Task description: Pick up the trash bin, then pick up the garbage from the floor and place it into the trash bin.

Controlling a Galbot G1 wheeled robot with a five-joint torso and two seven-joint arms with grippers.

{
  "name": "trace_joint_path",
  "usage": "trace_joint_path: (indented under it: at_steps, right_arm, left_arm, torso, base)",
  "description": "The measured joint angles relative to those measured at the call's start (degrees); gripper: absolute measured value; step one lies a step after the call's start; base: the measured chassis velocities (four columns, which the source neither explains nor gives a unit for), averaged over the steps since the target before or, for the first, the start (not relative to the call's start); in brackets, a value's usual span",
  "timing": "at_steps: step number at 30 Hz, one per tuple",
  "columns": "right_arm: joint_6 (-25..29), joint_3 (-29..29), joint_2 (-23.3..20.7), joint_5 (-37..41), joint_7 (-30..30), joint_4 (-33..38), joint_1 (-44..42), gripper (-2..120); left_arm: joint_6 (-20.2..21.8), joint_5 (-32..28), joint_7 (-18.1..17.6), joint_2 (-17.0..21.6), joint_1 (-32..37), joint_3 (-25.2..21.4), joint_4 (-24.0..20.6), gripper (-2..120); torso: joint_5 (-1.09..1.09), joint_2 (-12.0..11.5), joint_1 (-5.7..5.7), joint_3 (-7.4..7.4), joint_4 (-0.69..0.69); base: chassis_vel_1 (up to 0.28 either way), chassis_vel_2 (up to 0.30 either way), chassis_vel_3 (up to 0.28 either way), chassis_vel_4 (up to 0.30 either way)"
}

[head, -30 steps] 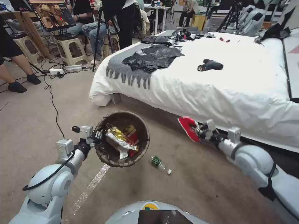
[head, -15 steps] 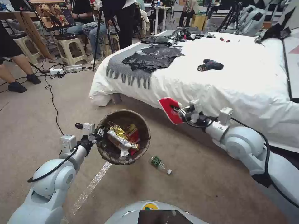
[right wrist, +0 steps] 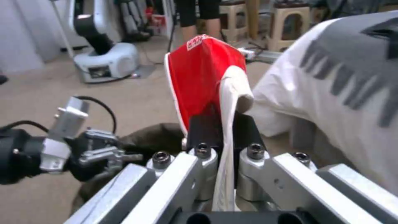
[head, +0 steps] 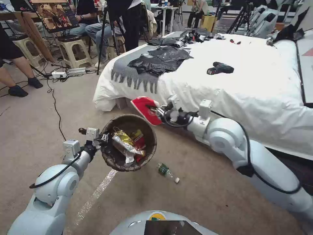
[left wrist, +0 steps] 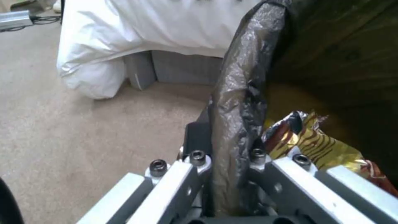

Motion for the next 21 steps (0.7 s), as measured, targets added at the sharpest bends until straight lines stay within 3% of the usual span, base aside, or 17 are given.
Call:
trace_joint_path:
  at_steps: [9, 21]
  right_arm:
    - [-1.5, -5.8, 2.9, 1.0, 1.6, -0.7, 3.3, 0]
    - [-2.8, -8.9, 4.0, 0.5, 2.9, -1.1, 3.2, 0]
  left_arm:
    - [0.3, -0.4, -0.3, -0.5, 0.0, -0.3, 0.1, 2]
    - [1.1, -2.2, -1.3, -0.8, -0.1, -0.5, -0.5, 2]
  torso:
    - [0.00, 0.0, 0.00, 0.00, -0.01]
    - [0.01, 0.0, 0.00, -0.01, -0.01]
  base:
    - [0.000, 0.000, 0.000, 0.000]
    - [0.000, 0.000, 0.000, 0.000]
